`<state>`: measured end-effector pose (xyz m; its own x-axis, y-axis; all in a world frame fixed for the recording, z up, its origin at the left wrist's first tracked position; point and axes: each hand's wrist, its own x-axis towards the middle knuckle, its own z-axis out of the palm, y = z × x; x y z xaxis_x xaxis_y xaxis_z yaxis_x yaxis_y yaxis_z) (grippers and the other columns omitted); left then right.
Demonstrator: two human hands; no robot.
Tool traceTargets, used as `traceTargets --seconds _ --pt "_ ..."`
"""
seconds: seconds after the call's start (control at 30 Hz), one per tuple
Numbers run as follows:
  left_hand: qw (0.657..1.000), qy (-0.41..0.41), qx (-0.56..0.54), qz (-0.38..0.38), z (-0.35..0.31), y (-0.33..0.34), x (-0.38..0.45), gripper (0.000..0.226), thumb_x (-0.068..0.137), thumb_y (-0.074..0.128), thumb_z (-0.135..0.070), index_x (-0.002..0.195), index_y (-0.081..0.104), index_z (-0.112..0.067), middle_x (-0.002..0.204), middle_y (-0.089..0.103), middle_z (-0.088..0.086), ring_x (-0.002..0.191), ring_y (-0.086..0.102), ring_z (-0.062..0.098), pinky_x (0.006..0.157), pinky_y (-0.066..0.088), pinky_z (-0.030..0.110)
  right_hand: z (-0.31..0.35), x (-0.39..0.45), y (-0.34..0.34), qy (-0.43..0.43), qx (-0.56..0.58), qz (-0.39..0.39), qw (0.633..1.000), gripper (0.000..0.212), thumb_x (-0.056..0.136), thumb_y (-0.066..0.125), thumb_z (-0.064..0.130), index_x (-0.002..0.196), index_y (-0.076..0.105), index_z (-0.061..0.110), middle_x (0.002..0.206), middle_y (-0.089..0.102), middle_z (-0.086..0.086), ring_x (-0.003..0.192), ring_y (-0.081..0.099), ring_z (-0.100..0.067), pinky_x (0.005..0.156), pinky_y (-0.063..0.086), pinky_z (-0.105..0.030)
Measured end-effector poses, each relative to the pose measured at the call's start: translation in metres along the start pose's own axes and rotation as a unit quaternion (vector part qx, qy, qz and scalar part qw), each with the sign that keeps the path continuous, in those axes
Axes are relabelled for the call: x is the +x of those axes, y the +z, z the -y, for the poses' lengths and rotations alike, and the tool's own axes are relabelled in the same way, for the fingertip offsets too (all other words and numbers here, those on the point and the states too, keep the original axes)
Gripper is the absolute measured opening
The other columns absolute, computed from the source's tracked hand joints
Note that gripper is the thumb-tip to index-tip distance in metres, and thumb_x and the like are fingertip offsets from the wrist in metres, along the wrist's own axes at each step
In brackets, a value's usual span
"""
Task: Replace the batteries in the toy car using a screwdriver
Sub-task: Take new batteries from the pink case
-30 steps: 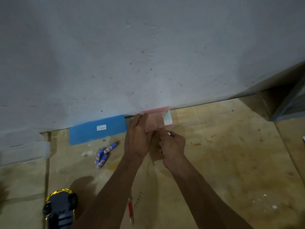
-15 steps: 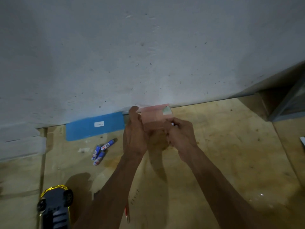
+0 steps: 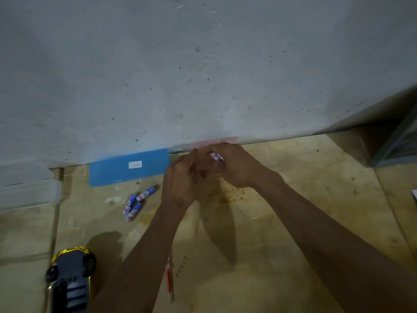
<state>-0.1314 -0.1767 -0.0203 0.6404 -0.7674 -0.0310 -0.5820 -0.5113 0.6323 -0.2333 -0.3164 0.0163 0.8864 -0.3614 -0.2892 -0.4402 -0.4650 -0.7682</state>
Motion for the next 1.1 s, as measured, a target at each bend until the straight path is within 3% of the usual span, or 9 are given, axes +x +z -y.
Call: traceTargets --seconds 0.07,0.13,0.23,0.33,0.43,0.53,0.7,0.9,1.1 --pt "1.0 0.004 0.001 0.006 0.001 0.0 0.002 0.046 0.088 0.073 -0.009 0.133 0.064 -0.012 0.116 0.073 0.011 0.102 0.069 0.027 0.087 0.045 0.022 0.0 0.005 0.004 -0.025 -0.082 0.019 0.996 0.028 0.091 0.063 0.006 0.119 0.068 0.005 0.118 0.07 -0.012 0.109 0.065 -0.026 0.097 0.05 -0.032" --pt "1.0 0.027 0.0 0.011 0.002 0.0 0.003 0.046 0.086 0.076 -0.012 0.131 0.065 -0.011 0.11 0.074 0.012 0.095 0.07 0.029 0.082 0.043 0.021 -0.001 0.01 0.004 -0.064 -0.118 -0.009 0.991 0.028 0.098 0.054 0.013 0.12 0.068 0.004 0.123 0.067 -0.019 0.117 0.063 -0.034 0.103 0.049 -0.043" --pt "0.998 0.055 0.001 0.023 0.006 -0.002 0.005 0.053 0.083 0.078 -0.023 0.132 0.063 -0.008 0.106 0.074 0.013 0.09 0.07 0.033 0.081 0.048 0.025 -0.004 0.012 0.005 -0.074 -0.165 0.041 0.983 0.037 0.097 0.052 0.004 0.133 0.061 0.008 0.131 0.061 -0.015 0.121 0.056 -0.03 0.105 0.042 -0.036" --pt "0.999 0.048 0.002 0.023 0.005 -0.002 0.005 0.059 0.079 0.083 -0.02 0.133 0.063 -0.006 0.108 0.074 0.015 0.093 0.07 0.034 0.085 0.052 0.031 -0.004 0.011 0.002 -0.086 -0.104 0.021 0.991 0.03 0.094 0.066 0.015 0.124 0.066 0.014 0.123 0.069 -0.006 0.109 0.065 -0.025 0.095 0.054 -0.044" --pt "0.999 0.034 -0.009 0.024 0.005 0.0 0.005 0.06 0.077 0.085 -0.014 0.132 0.063 -0.004 0.111 0.073 0.016 0.095 0.07 0.033 0.089 0.05 0.028 0.0 0.004 -0.001 -0.071 -0.081 0.002 0.994 0.04 0.089 0.067 0.003 0.126 0.067 0.018 0.127 0.069 -0.002 0.114 0.065 -0.022 0.098 0.054 -0.039" --pt "0.999 0.009 -0.04 0.034 0.005 0.002 0.005 0.062 0.078 0.082 -0.005 0.135 0.06 -0.005 0.113 0.07 0.016 0.098 0.069 0.035 0.09 0.059 0.042 -0.003 -0.009 -0.005 -0.081 -0.089 -0.046 0.992 0.042 0.087 0.067 -0.004 0.123 0.07 0.017 0.126 0.07 -0.002 0.111 0.064 -0.018 0.1 0.05 -0.027" --pt "1.0 -0.001 -0.022 0.015 0.002 -0.002 0.003 0.043 0.08 0.083 -0.014 0.12 0.067 -0.01 0.103 0.073 0.009 0.09 0.07 0.028 0.078 0.055 0.031 -0.009 -0.032 -0.008 -0.063 -0.106 -0.217 0.968 0.019 0.079 0.076 0.0 0.096 0.069 0.006 0.098 0.068 -0.008 0.076 0.064 -0.021 0.07 0.054 -0.029" --pt "0.991 -0.084 -0.102 0.014 -0.009 -0.003 -0.006 0.065 0.079 0.085 -0.017 0.129 0.043 -0.014 0.1 0.058 0.0 0.096 0.067 0.03 0.08 0.061 0.048 -0.017 -0.032 -0.005 -0.035 -0.109 -0.203 0.973 0.055 0.08 0.079 0.014 0.129 0.057 0.02 0.125 0.051 -0.003 0.089 0.053 -0.013 0.071 0.055 -0.029" --pt "0.995 -0.069 -0.062 0.023 -0.014 -0.008 -0.008 0.084 0.08 0.083 -0.021 0.147 0.033 -0.016 0.124 0.063 0.015 0.105 0.066 0.033 0.086 0.058 0.049 -0.025 -0.031 0.003 -0.047 -0.107 -0.245 0.962 0.031 0.073 0.083 0.016 0.091 0.059 0.013 0.103 0.045 0.002 0.08 0.053 -0.018 0.063 0.056 -0.038"
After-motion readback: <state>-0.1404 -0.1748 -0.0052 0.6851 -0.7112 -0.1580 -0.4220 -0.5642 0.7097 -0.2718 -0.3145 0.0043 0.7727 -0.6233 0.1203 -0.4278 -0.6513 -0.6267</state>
